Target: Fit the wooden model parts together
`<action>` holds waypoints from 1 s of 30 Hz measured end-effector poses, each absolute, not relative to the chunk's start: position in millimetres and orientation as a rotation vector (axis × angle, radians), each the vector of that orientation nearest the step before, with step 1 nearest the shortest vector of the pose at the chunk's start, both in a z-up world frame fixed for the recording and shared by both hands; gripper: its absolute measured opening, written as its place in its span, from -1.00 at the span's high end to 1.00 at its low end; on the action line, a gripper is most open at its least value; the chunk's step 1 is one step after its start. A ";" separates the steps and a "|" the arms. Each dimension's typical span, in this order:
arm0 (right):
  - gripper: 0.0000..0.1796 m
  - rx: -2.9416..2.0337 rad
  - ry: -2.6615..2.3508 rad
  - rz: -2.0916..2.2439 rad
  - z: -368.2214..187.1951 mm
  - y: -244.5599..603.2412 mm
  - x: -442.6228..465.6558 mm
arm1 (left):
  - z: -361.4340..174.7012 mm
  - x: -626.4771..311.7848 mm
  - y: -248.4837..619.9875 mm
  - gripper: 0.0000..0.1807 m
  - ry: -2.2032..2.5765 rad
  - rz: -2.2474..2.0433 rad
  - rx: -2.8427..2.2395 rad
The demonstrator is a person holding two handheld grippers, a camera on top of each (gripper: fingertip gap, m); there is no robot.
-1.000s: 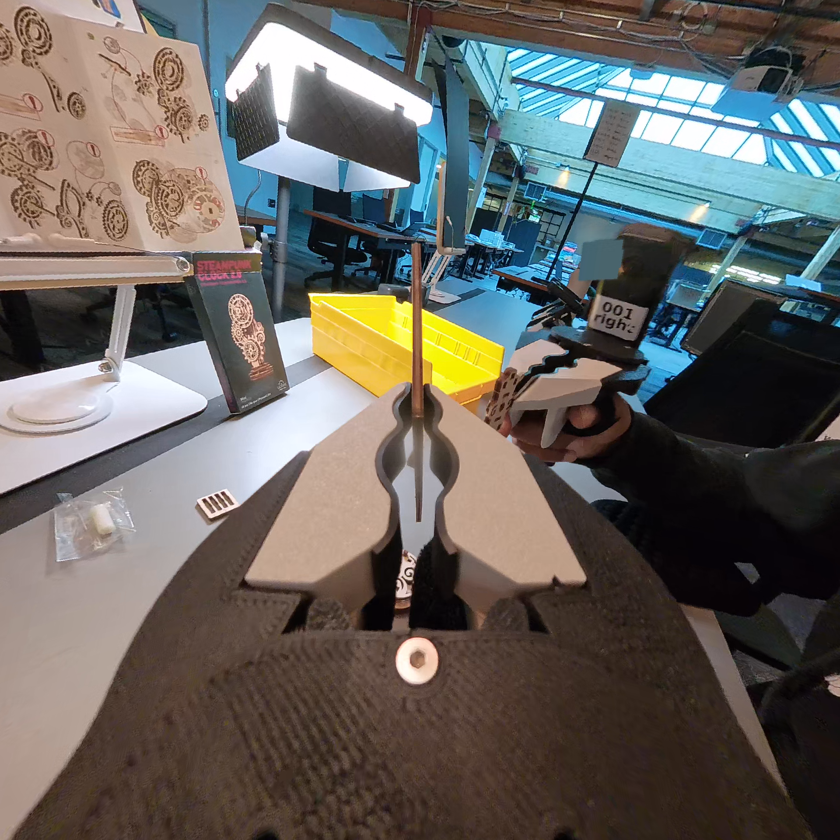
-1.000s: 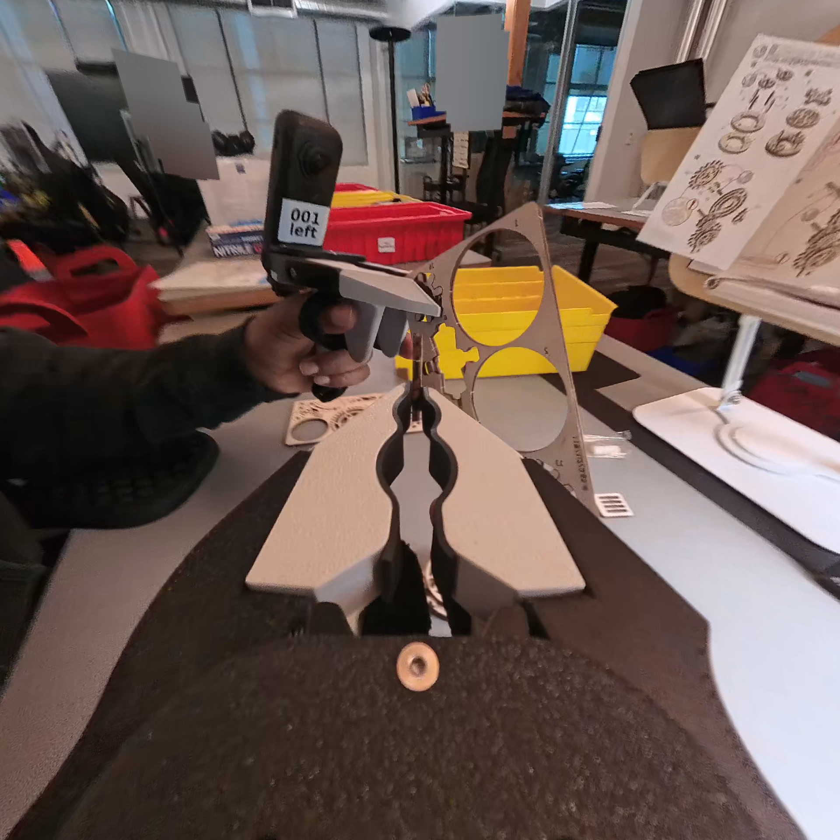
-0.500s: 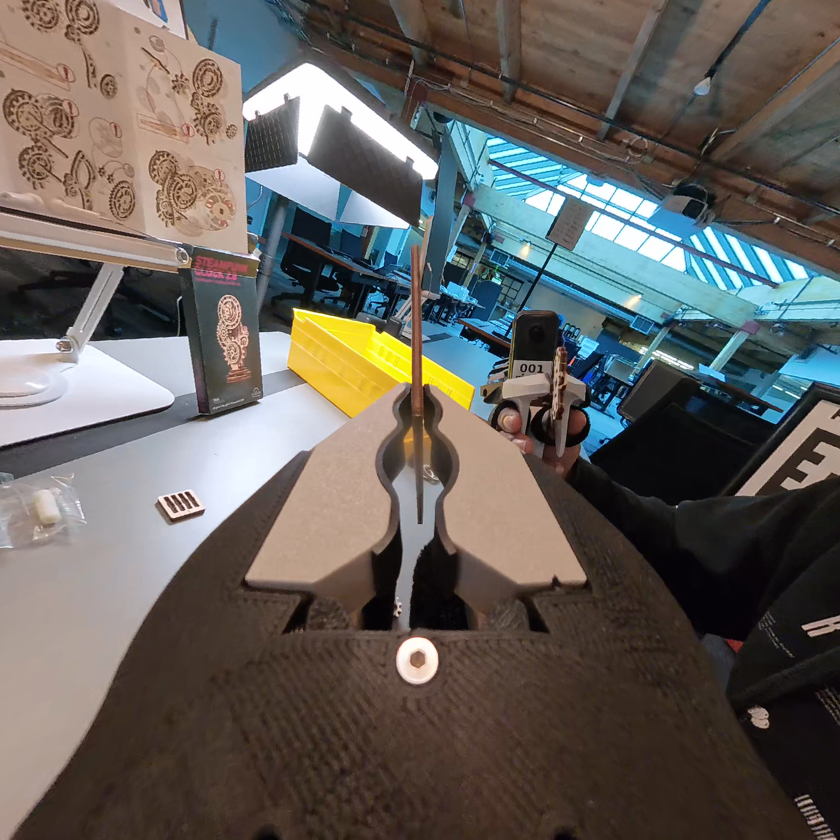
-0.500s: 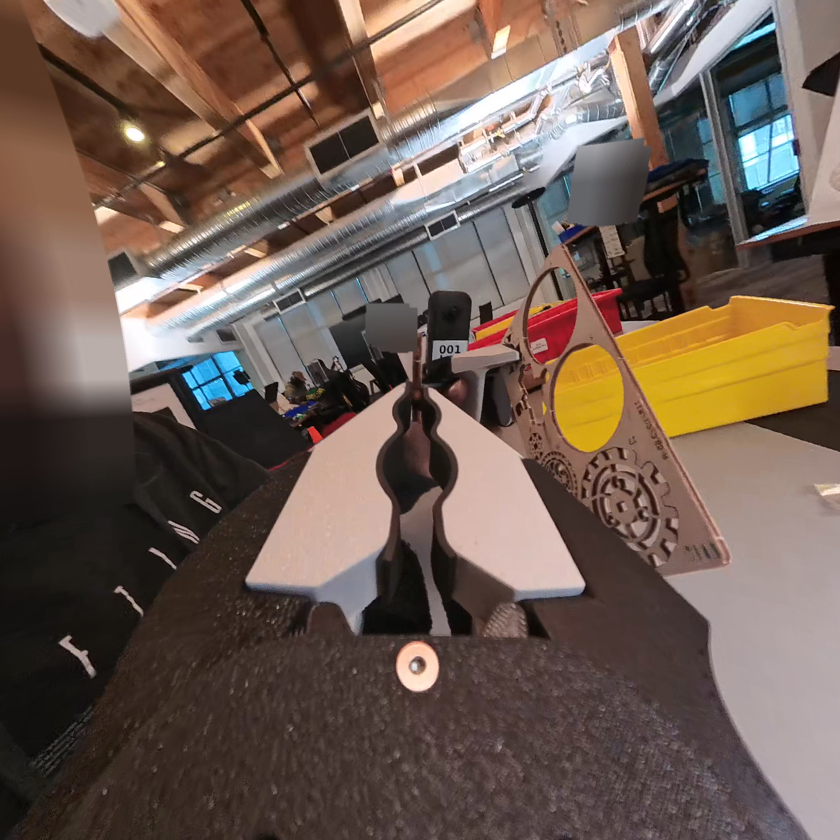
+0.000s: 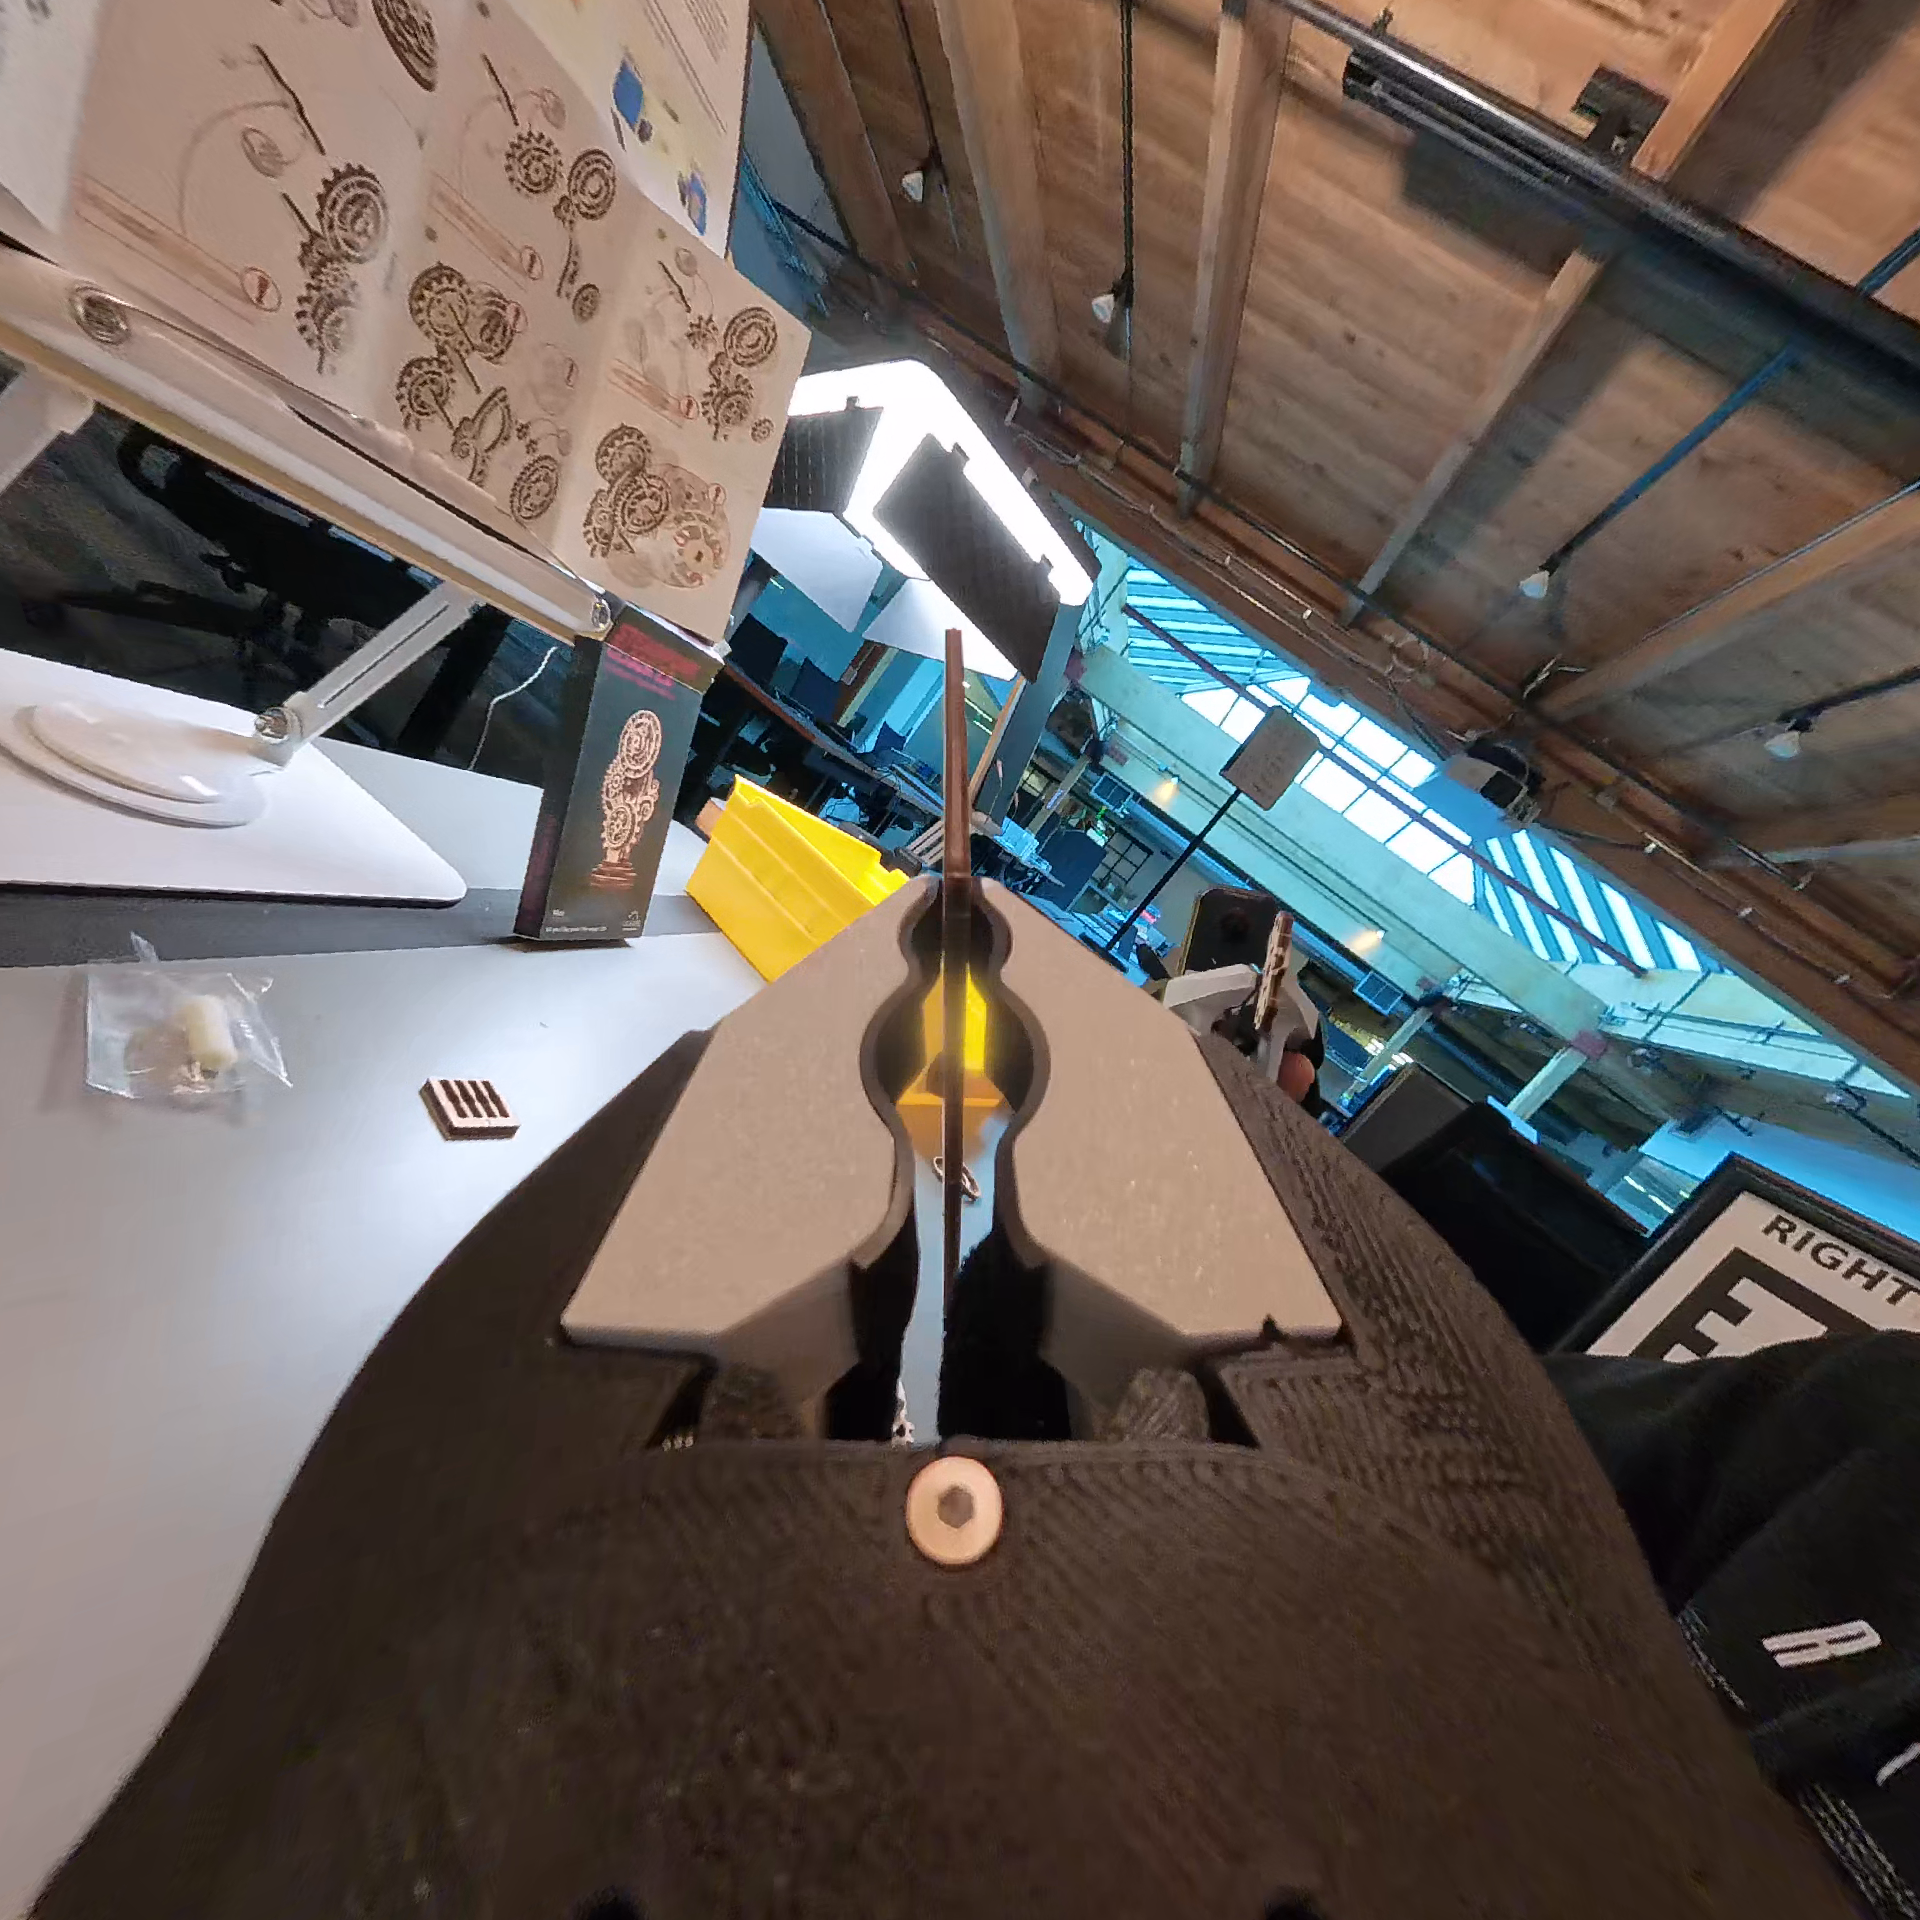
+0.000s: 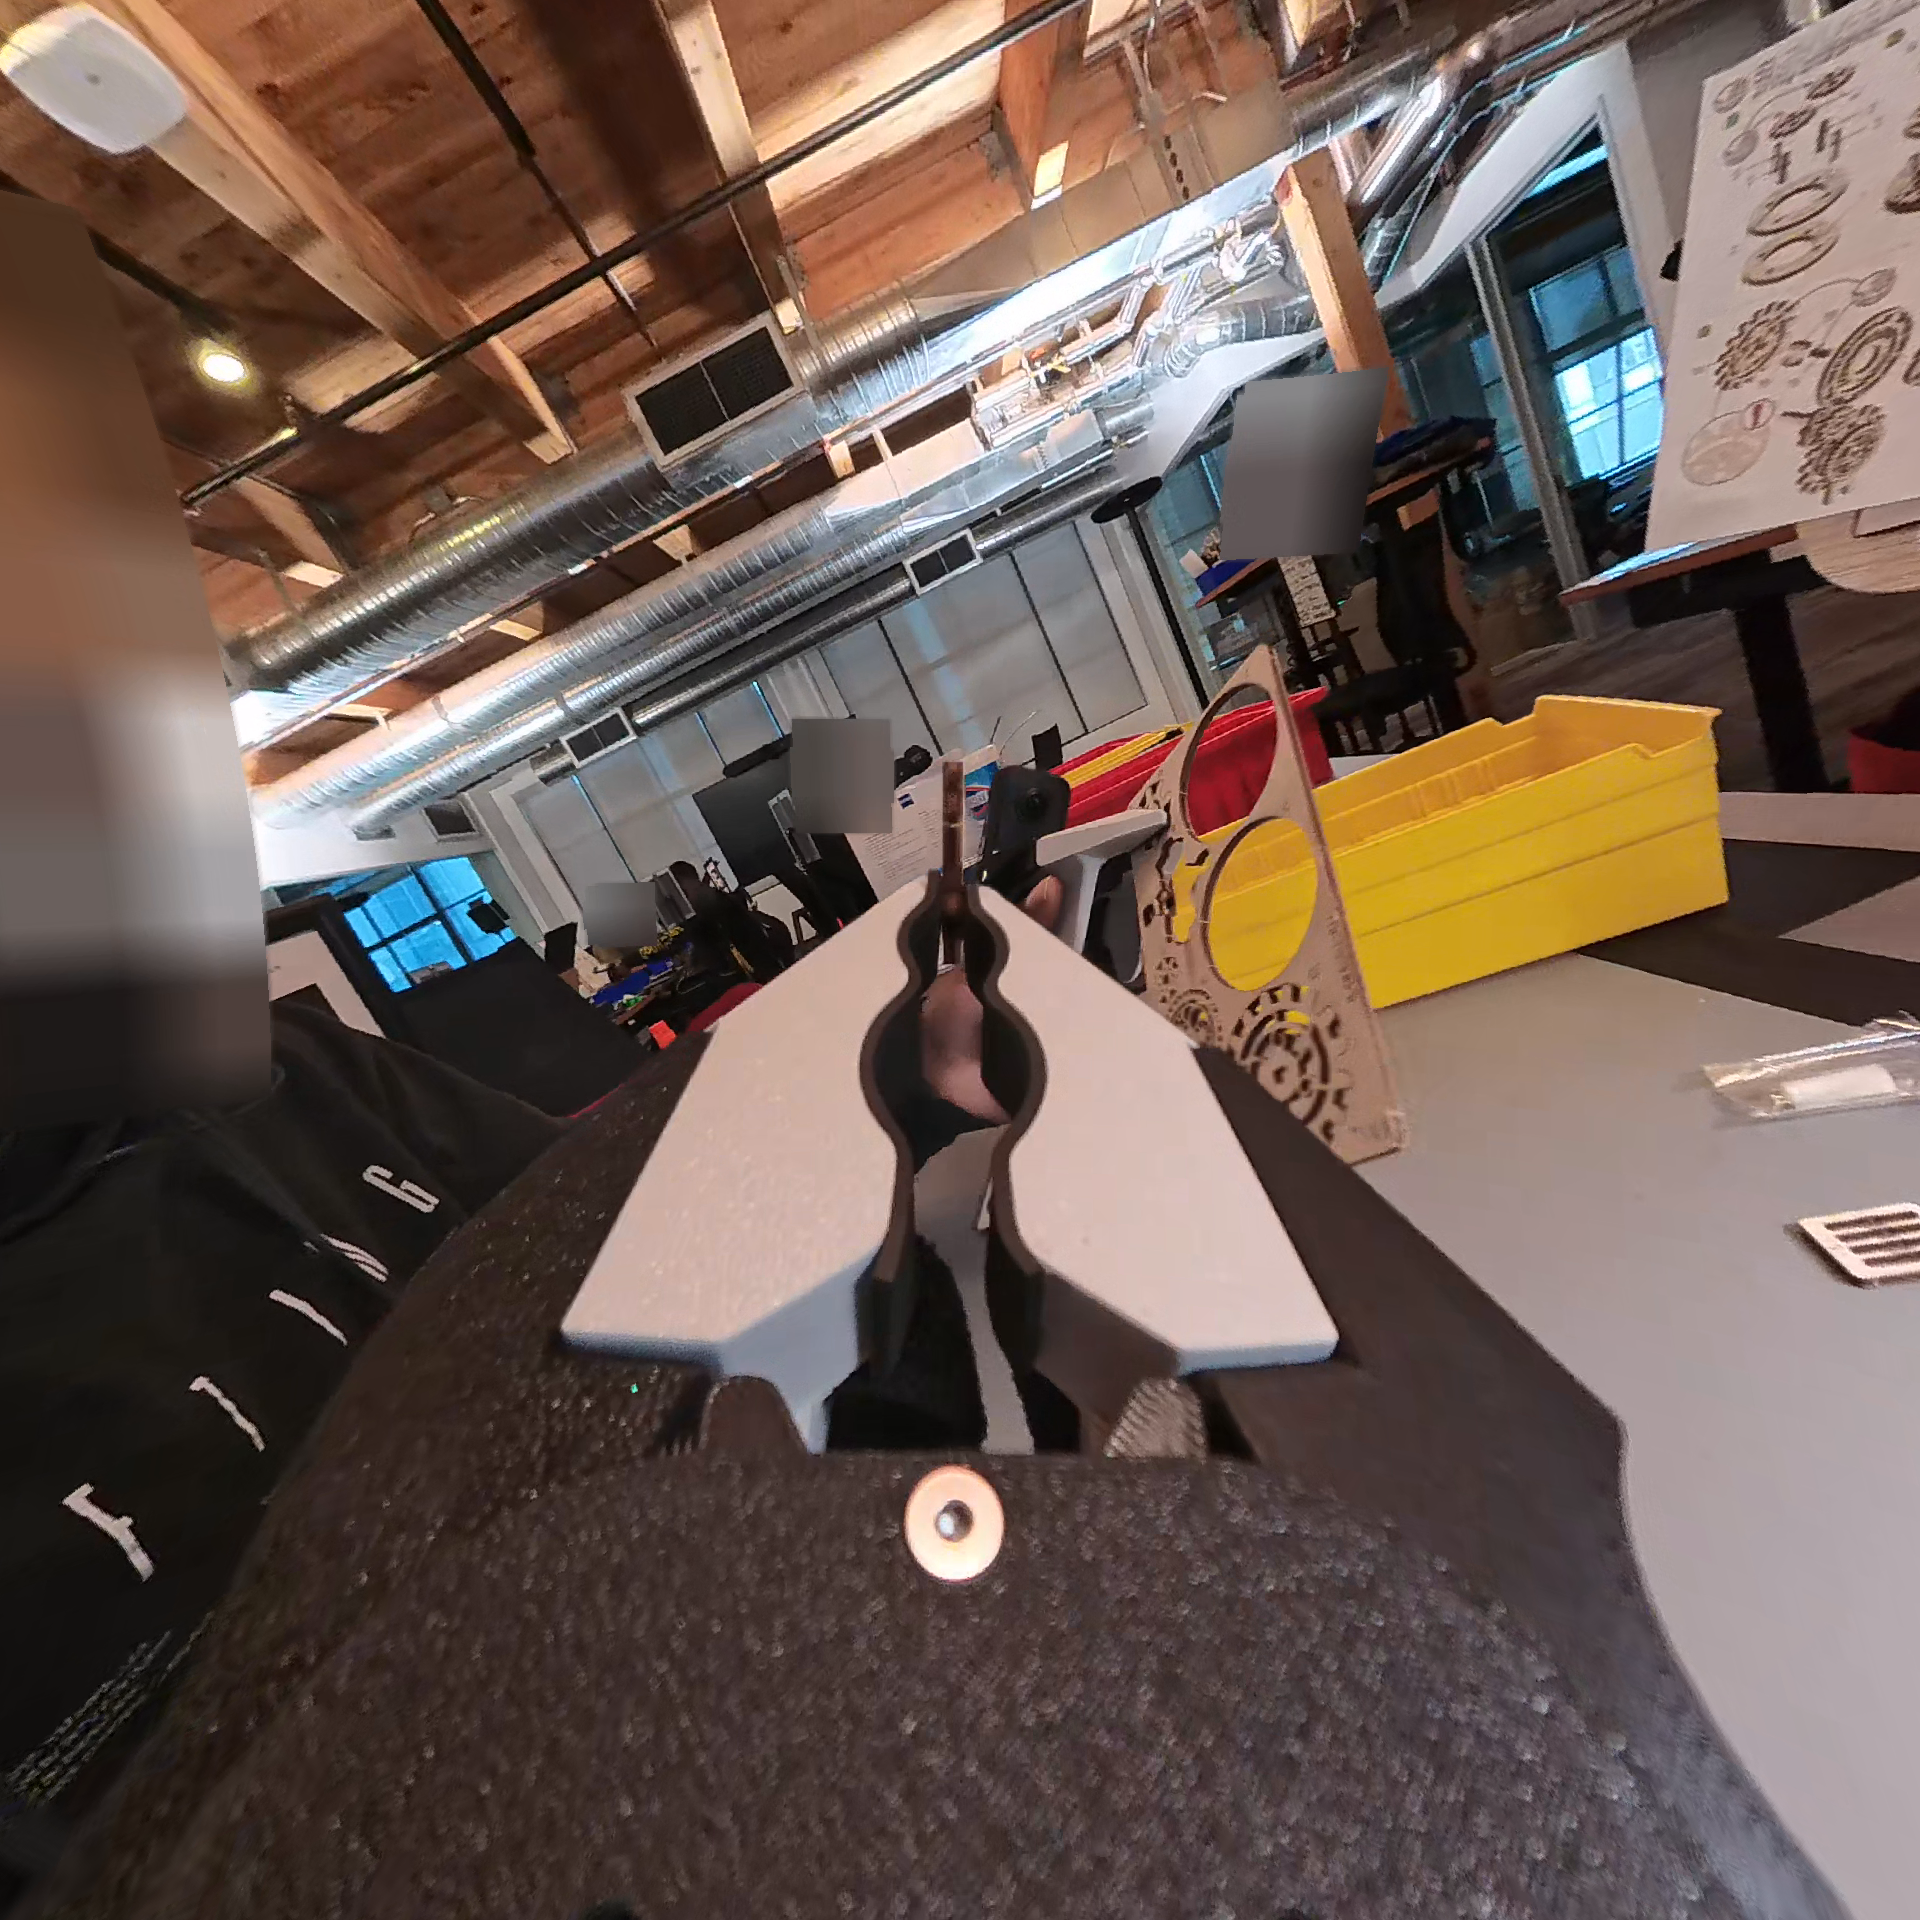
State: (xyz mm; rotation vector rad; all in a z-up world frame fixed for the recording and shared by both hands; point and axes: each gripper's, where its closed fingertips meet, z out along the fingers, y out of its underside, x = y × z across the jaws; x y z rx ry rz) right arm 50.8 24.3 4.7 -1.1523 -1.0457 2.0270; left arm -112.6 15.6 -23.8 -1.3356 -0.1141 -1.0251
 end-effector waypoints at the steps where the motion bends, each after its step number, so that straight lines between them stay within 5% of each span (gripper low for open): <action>1: 0.99 -1.155 -1.041 2.019 4.5 26.2 51.4 | -24.4 -113.9 15.5 0.99 -0.117 -1.025 -1.336; 16: 0.99 -1.239 -1.009 1.981 -13.6 38.5 45.7 | -57.8 -114.9 16.6 0.98 -0.075 -0.969 -1.438; 25: 0.98 -1.201 -1.011 1.975 -10.1 29.3 38.7 | 21.5 -159.6 -23.2 0.98 -0.103 -1.011 -0.992; 30: 0.99 -0.935 -0.840 2.116 61.9 30.8 63.6 | 117.5 -183.0 -101.6 0.99 0.007 -1.074 -0.581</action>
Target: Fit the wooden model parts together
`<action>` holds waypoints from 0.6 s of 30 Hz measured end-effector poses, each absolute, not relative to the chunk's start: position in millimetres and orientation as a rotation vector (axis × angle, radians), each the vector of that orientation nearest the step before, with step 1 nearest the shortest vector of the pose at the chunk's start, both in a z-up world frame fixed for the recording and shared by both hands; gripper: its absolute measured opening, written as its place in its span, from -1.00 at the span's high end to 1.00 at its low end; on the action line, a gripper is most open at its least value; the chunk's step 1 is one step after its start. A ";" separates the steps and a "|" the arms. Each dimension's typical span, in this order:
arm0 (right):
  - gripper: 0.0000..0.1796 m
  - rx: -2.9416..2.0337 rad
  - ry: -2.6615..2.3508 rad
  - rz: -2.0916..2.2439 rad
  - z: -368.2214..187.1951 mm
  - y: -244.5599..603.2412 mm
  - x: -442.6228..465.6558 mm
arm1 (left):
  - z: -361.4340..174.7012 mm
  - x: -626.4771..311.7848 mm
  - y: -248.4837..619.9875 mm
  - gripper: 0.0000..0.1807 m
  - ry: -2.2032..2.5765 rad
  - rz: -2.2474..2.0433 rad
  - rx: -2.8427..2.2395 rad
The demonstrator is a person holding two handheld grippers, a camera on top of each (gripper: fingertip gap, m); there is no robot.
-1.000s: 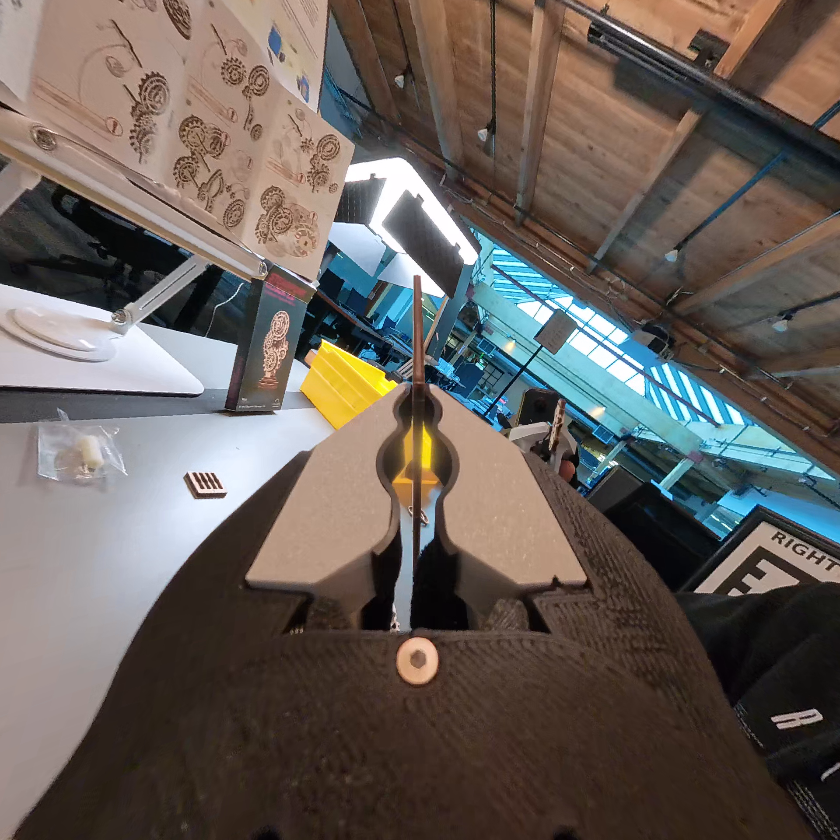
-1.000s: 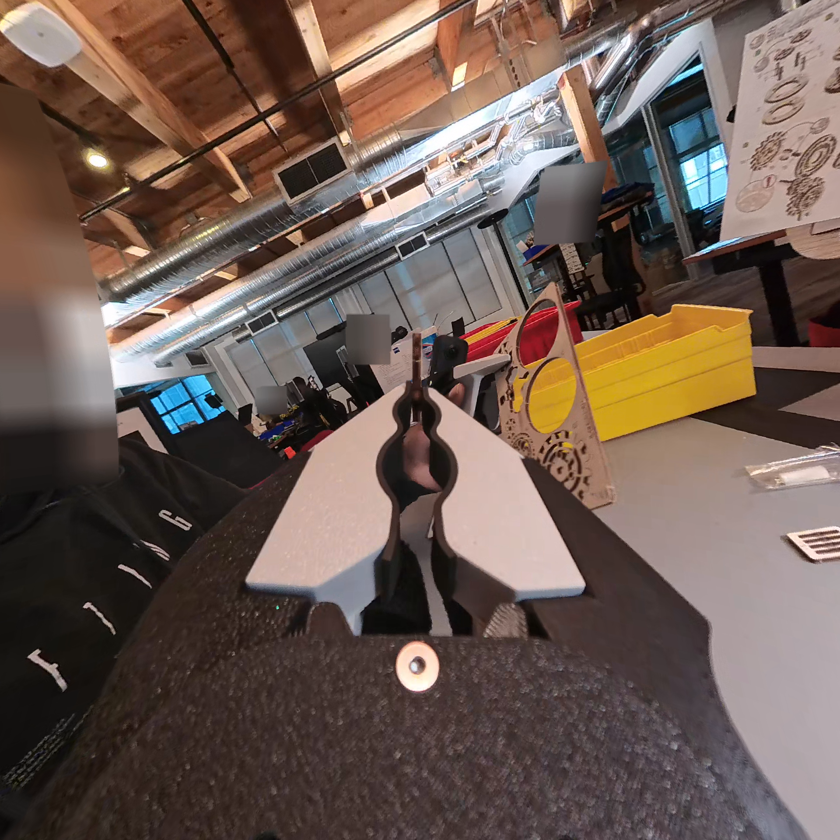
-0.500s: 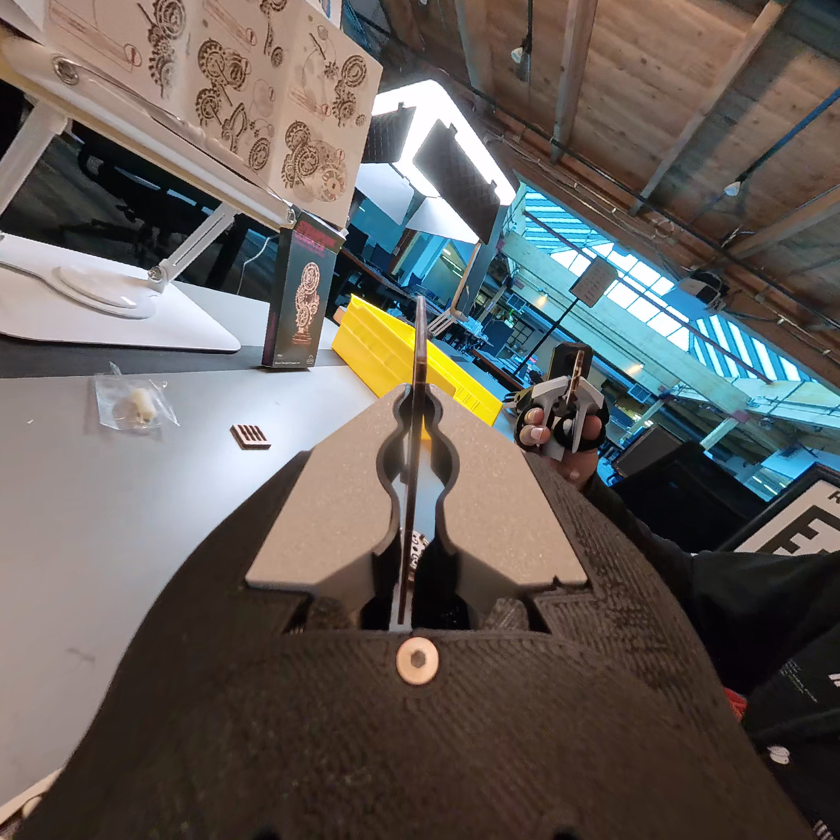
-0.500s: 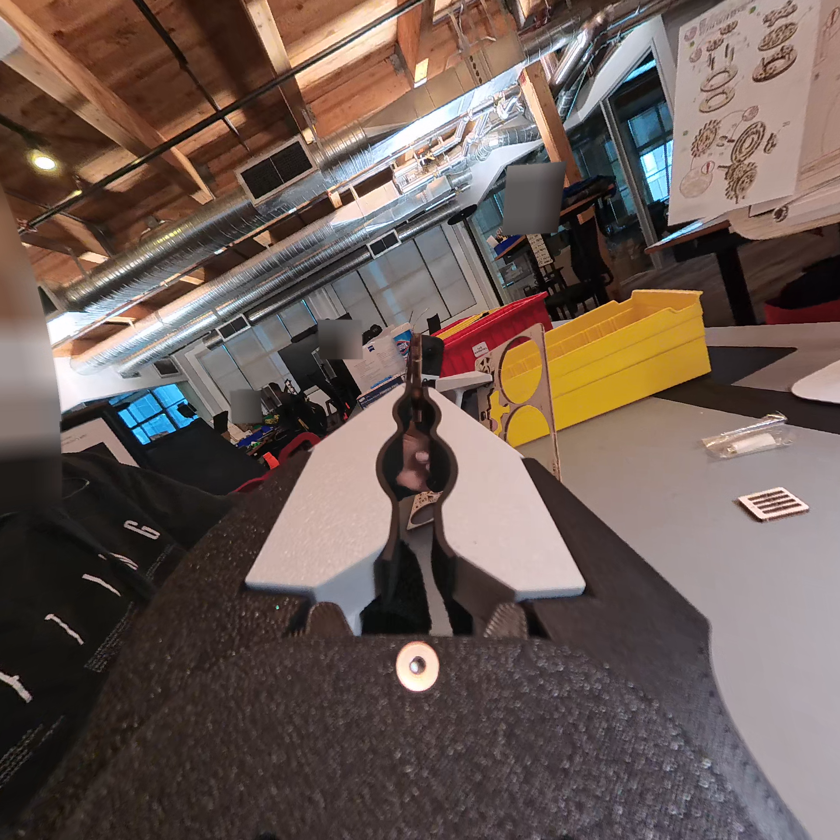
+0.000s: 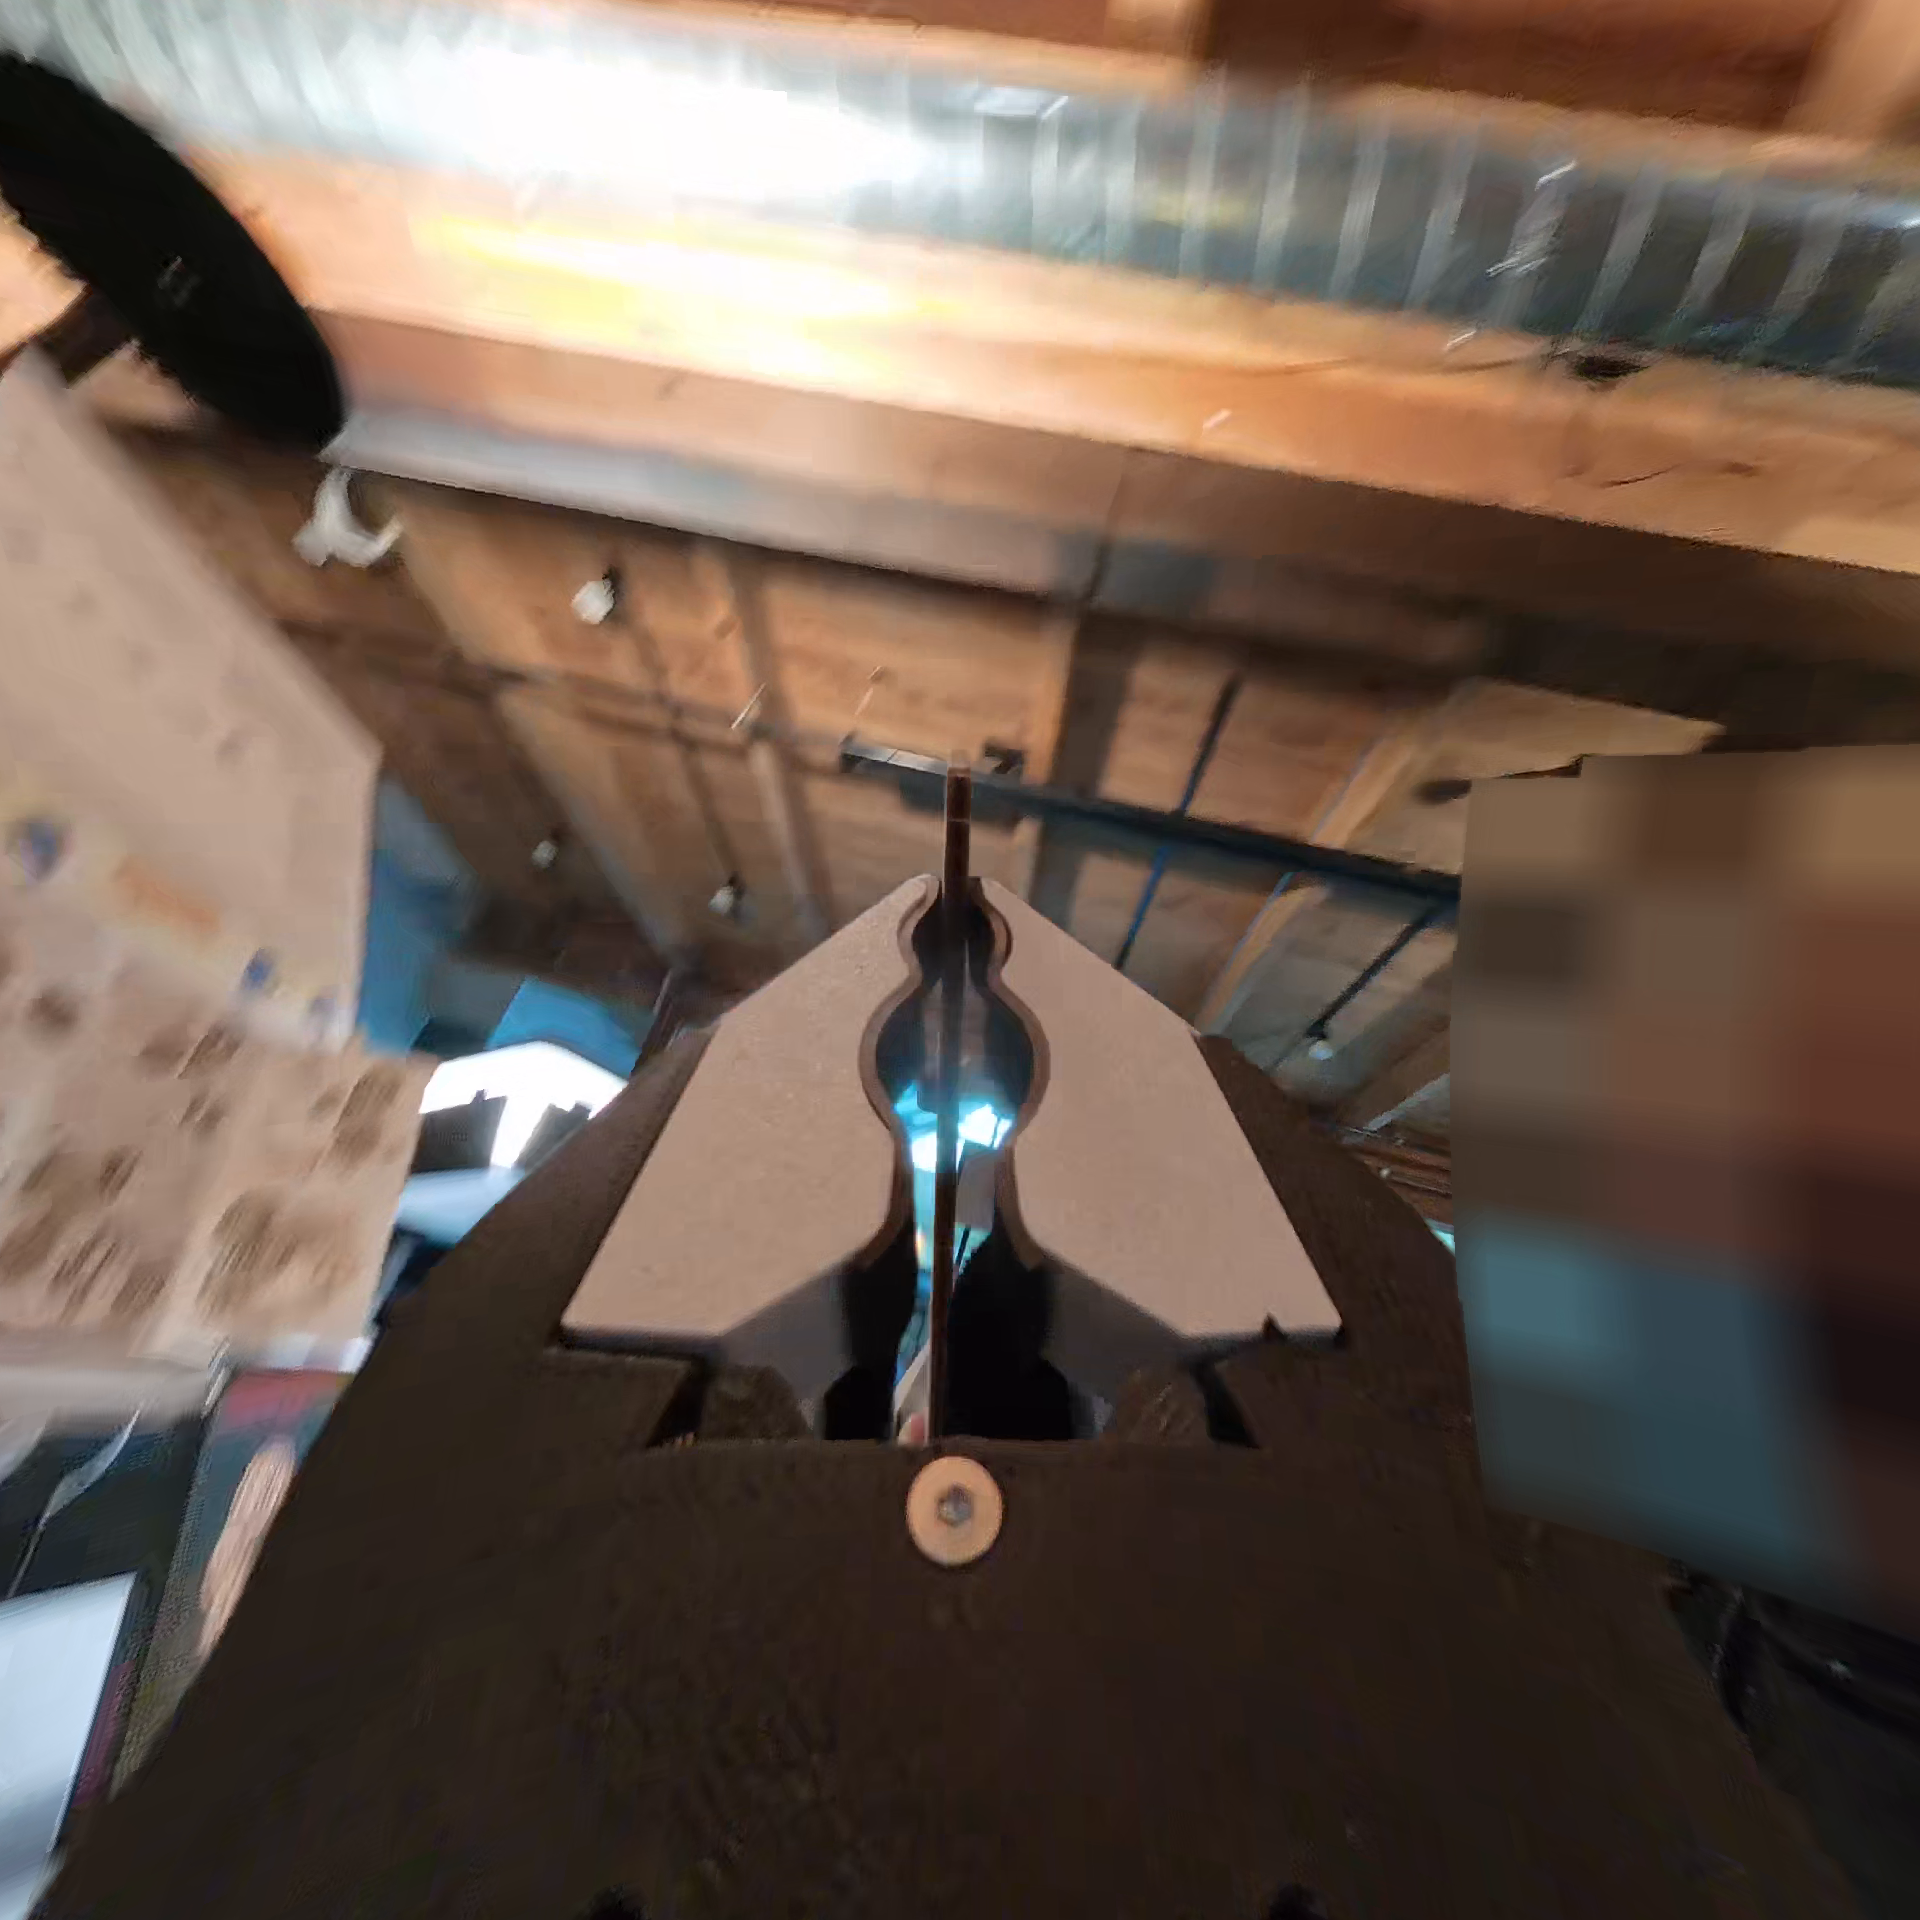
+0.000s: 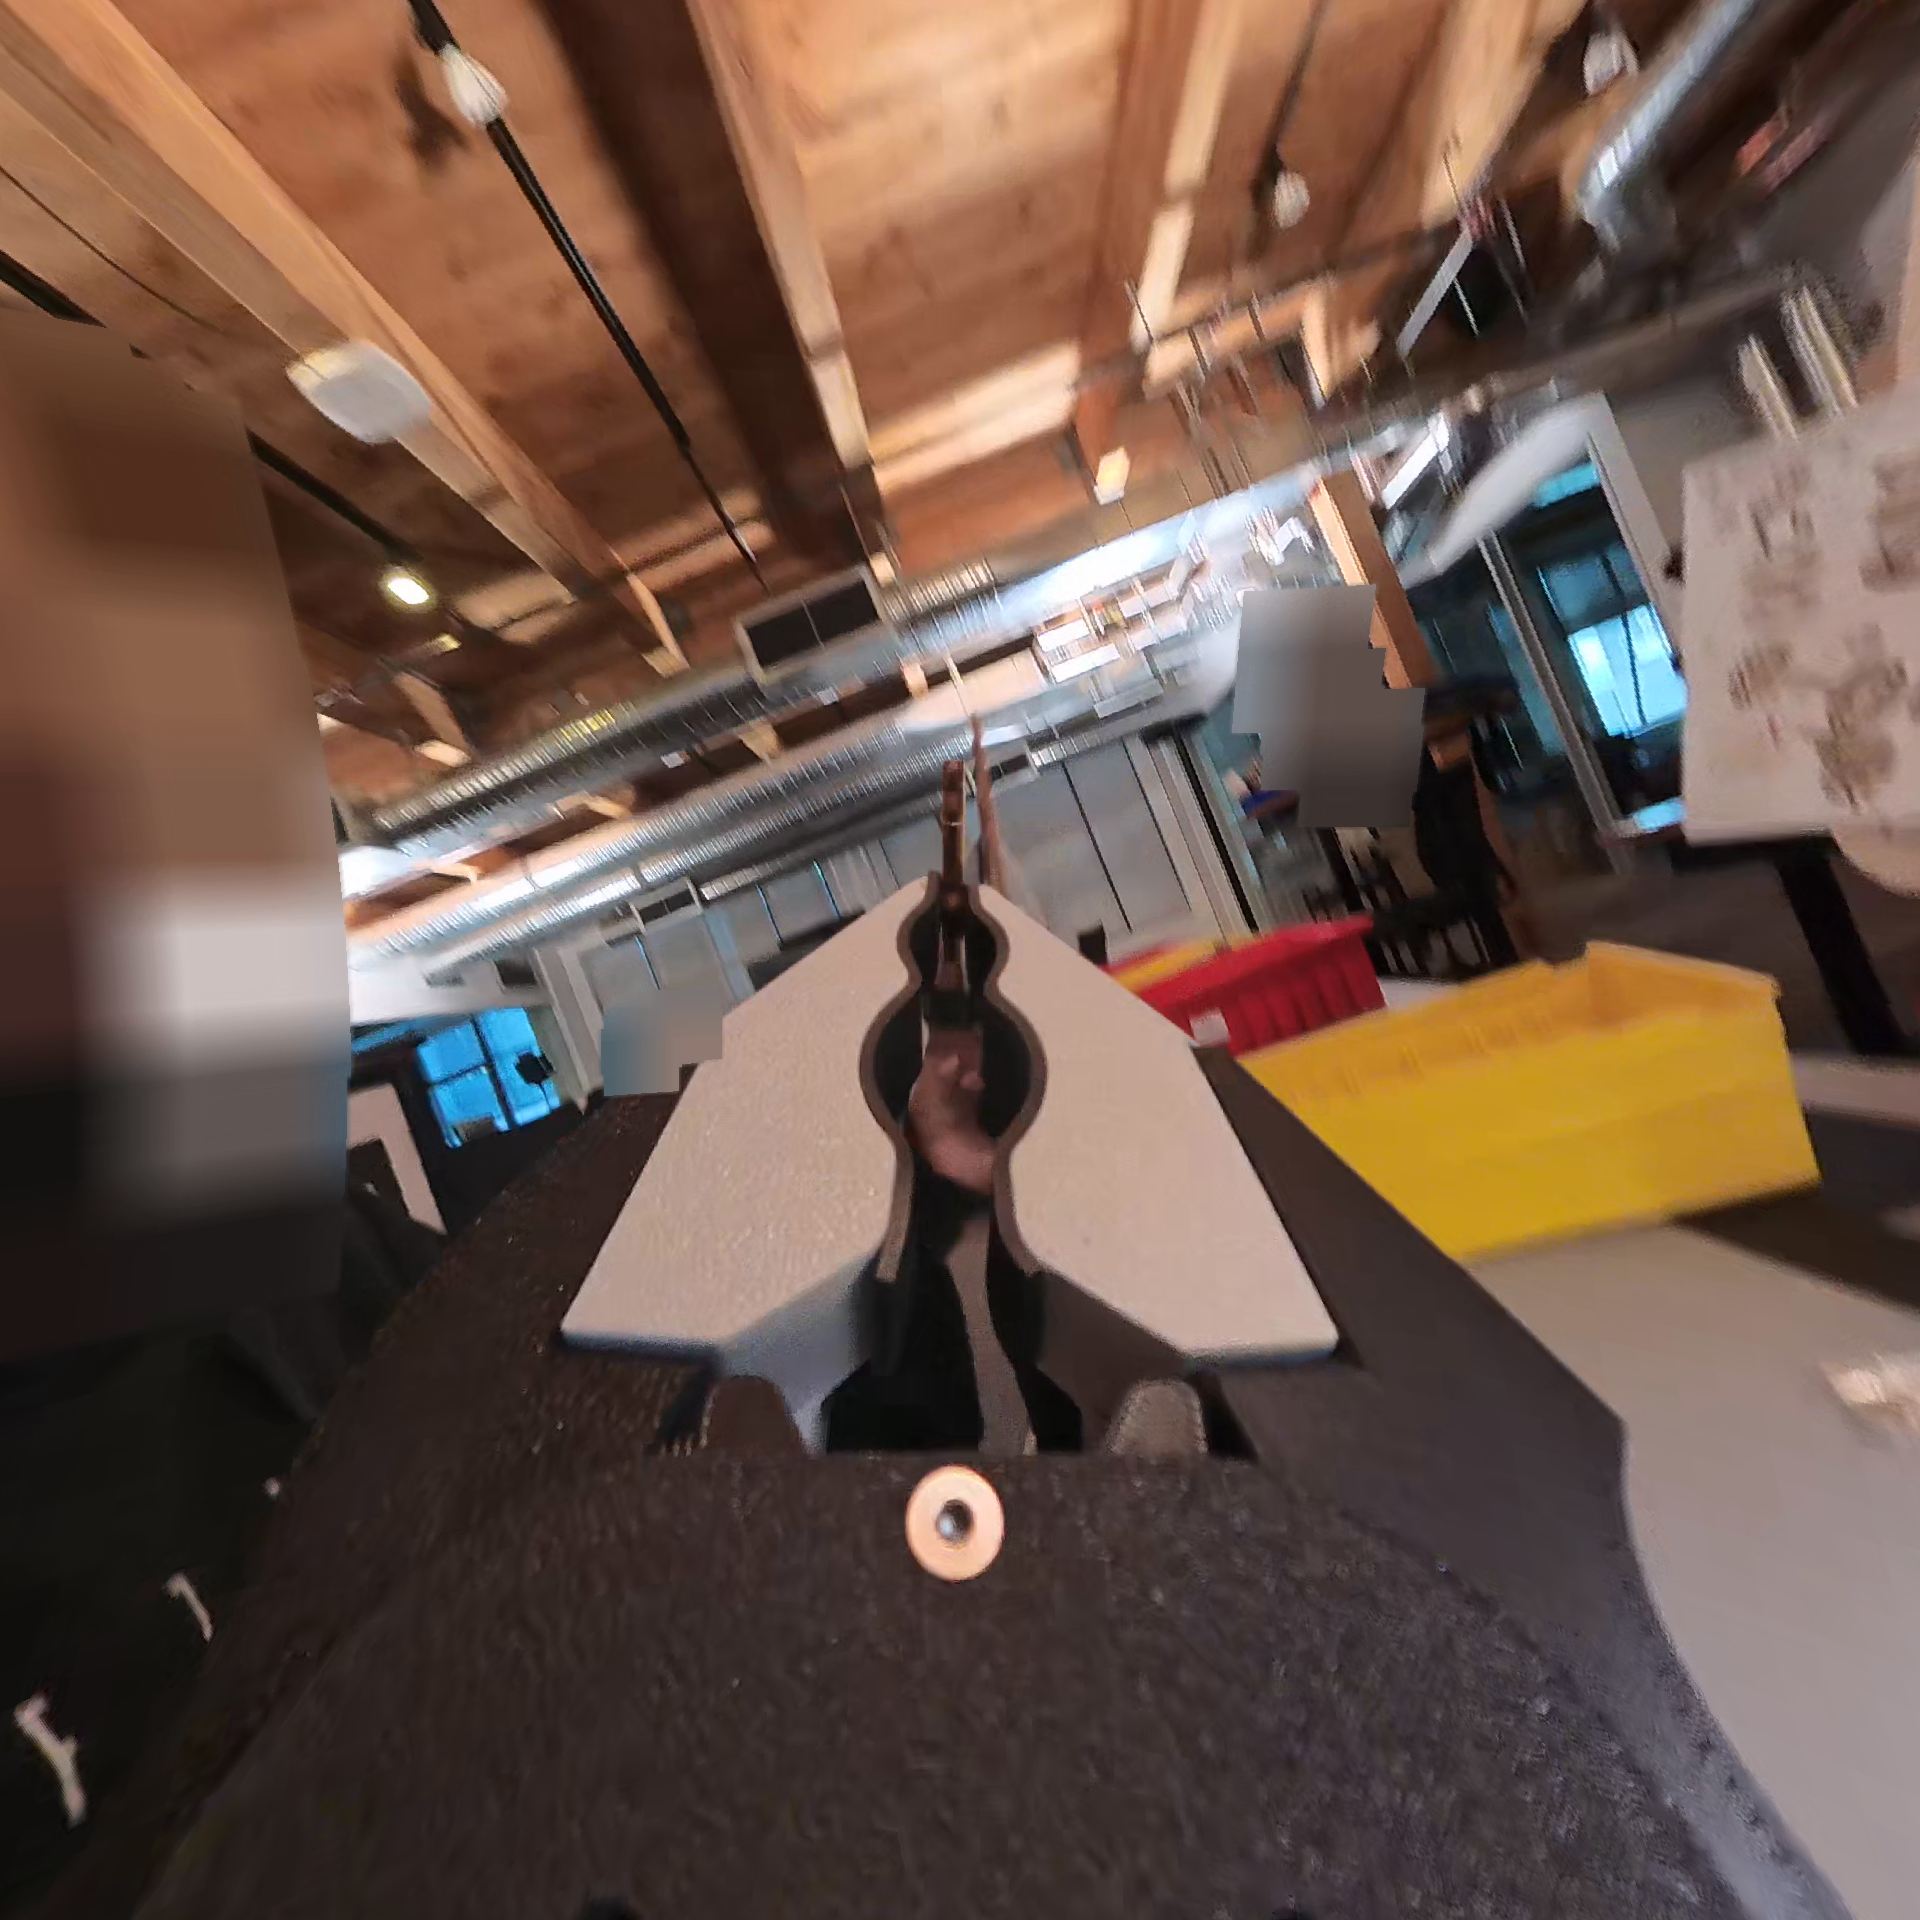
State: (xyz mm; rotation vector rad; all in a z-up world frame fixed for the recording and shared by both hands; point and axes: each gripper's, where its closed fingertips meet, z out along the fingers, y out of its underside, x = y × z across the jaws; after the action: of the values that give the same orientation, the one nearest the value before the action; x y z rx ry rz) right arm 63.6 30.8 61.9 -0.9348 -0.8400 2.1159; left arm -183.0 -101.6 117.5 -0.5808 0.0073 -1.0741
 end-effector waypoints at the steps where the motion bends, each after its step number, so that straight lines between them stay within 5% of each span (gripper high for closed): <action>1: 0.99 -0.869 -0.814 2.133 81.8 30.3 70.8 | 137.2 -183.6 -121.7 0.99 0.047 -1.051 -0.518; 8: 0.99 -0.563 -0.865 2.081 169.0 -2.1 99.8 | 203.7 -173.4 -181.5 0.98 0.159 -0.920 -0.379; 14: 0.99 -0.737 -0.924 1.894 150.8 13.2 87.8 | 161.6 -146.3 -92.5 0.95 0.107 -0.934 -0.806; 18: 0.64 -0.942 -0.944 1.704 123.5 44.7 70.0 | 128.7 -146.9 -50.2 0.30 0.041 -0.830 -1.023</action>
State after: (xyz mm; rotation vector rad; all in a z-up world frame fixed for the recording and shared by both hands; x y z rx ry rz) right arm 70.0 44.7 123.5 -0.9417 -0.9441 1.7035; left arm -146.9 -50.2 128.7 -1.0228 0.0413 -0.8299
